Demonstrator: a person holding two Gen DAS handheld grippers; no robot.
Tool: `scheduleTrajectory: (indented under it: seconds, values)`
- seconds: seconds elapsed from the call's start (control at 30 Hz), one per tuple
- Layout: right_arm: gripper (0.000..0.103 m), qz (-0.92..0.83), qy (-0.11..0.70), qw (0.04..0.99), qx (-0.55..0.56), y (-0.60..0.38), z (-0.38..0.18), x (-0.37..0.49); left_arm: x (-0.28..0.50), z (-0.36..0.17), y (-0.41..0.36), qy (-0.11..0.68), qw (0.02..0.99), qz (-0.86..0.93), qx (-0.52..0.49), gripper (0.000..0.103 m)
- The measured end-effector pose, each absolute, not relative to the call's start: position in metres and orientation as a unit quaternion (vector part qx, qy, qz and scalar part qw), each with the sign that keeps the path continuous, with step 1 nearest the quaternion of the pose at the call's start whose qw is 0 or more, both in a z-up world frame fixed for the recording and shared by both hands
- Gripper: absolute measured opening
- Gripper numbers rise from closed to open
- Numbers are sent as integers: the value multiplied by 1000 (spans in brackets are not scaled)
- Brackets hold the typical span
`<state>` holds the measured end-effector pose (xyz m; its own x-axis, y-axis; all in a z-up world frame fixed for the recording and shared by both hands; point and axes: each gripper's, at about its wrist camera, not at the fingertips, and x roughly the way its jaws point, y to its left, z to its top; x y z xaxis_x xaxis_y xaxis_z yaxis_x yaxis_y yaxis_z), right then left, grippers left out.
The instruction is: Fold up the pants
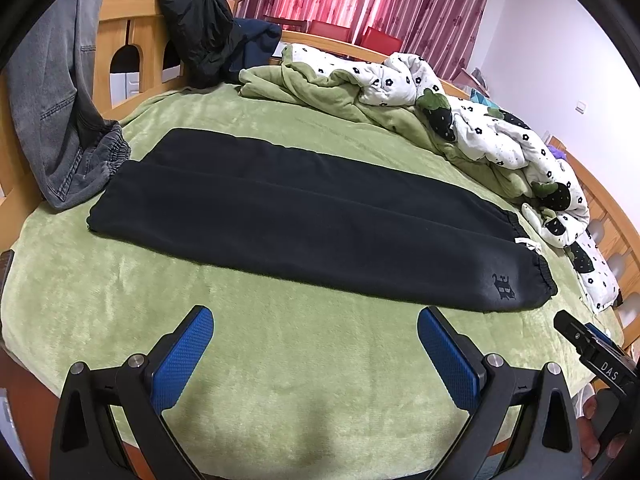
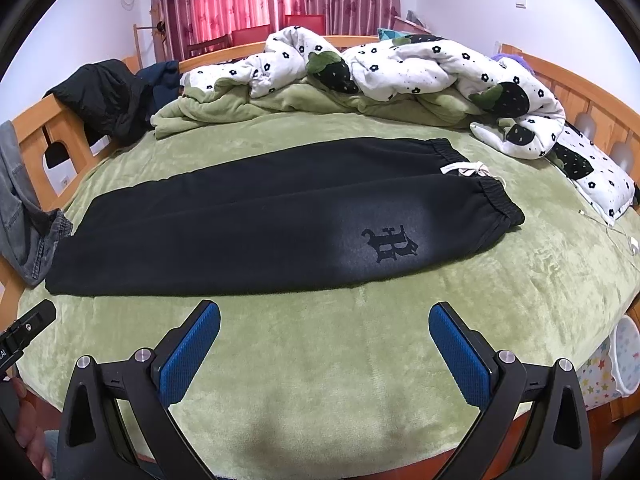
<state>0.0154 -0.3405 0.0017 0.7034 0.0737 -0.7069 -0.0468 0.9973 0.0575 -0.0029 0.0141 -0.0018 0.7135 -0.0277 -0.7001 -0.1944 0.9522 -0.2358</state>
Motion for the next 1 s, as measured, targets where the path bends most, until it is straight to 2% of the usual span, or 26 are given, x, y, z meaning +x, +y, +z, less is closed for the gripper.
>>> scheduleTrajectory:
  seconds: [1.0]
  values:
    - [102, 44, 392, 918, 42, -349, 0, 22, -3, 1, 8, 369, 920, 18, -130, 102]
